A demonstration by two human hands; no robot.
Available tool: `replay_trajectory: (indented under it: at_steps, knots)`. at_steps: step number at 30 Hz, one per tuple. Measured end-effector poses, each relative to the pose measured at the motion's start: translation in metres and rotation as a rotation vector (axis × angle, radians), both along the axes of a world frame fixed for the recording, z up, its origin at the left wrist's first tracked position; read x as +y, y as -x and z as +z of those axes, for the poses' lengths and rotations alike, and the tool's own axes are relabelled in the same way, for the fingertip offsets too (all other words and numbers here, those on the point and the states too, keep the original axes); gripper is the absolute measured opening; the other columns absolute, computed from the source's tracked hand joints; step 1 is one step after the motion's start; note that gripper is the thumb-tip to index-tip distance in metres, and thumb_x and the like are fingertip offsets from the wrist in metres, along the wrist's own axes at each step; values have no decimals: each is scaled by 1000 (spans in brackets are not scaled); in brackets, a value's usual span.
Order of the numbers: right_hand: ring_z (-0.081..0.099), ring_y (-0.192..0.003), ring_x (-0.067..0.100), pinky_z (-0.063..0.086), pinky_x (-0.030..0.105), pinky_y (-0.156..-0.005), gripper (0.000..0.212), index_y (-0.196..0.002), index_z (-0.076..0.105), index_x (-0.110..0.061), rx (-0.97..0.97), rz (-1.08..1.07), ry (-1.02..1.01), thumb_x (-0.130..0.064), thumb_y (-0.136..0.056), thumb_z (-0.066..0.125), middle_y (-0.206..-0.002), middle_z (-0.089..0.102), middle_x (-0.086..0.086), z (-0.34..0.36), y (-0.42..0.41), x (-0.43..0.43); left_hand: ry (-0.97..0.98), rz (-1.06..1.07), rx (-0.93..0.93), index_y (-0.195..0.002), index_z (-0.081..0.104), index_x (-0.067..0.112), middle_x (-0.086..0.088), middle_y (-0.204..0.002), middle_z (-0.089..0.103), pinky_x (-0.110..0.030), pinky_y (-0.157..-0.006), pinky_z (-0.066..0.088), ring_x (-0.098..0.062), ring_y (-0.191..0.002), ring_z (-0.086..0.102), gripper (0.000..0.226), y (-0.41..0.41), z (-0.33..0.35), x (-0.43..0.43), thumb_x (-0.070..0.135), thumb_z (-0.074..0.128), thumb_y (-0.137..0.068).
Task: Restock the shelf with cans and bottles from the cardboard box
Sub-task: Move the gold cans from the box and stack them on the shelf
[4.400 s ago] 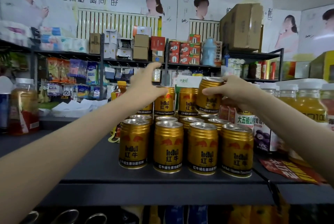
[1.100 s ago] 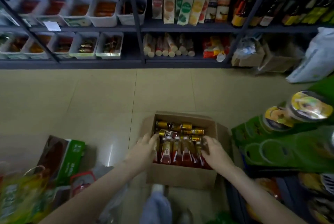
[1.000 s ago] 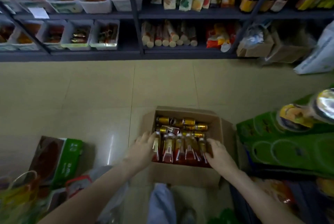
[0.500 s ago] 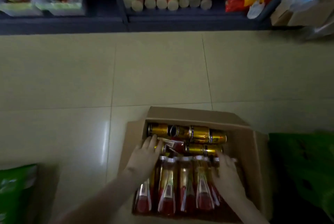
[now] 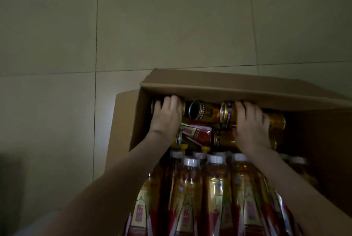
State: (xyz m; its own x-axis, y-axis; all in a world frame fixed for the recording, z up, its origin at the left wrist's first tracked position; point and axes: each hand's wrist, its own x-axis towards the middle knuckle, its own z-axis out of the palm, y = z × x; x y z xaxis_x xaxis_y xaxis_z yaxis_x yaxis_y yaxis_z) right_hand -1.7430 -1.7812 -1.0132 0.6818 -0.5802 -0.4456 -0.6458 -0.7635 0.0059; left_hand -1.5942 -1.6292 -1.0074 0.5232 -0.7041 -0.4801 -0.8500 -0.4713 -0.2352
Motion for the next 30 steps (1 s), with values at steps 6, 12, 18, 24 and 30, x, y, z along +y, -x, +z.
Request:
replay_trajectory:
  at_steps: [6, 12, 18, 24, 30]
  knots:
    - [52, -108, 39, 43, 53, -93, 88, -130, 49, -1, -37, 72, 145, -6, -51, 89, -118, 54, 22, -14, 1, -8, 48, -90, -24, -131, 28, 9, -20, -125, 39, -45, -105, 34, -33, -116, 42, 47, -7, -9, 2, 11, 52, -91]
    - [38, -131, 35, 27, 52, -113, 82, -142, 33, -3, -41, -8, -43, -17, -75, 77, -138, 45, 18, -10, 3, -8, 30, -182, 20, -130, 29, 7, -22, -132, 38, -47, -109, 30, -37, -125, 37, 45, -11, -6, -3, 7, 52, -91]
    - [45, -119, 36, 39, 48, -103, 80, -137, 38, -2, -296, -299, -226, -22, -71, 80, -126, 50, 18, 60, 20, 7, 135, -123, 111, -126, 37, 8, -15, -125, 46, -42, -105, 36, -31, -118, 44, 51, -4, 55, 9, 17, 66, -84]
    - [49, -107, 10, 41, 20, -88, 80, -139, 35, -17, -498, -732, -590, -24, -73, 81, -120, 49, -5, 226, 18, 24, 536, 232, 411, -109, 51, -2, -20, -106, 54, -43, -83, 47, -36, -99, 52, 65, 4, 215, 24, 25, 85, -61]
    - [63, -97, 6, 53, 27, -82, 67, -130, 44, -24, -723, -888, -960, -24, -73, 79, -110, 62, -9, 418, 23, 37, 767, 692, 738, -102, 40, 18, 3, -102, 51, -20, -74, 48, -6, -92, 53, 66, 20, 421, 18, 36, 87, -60]
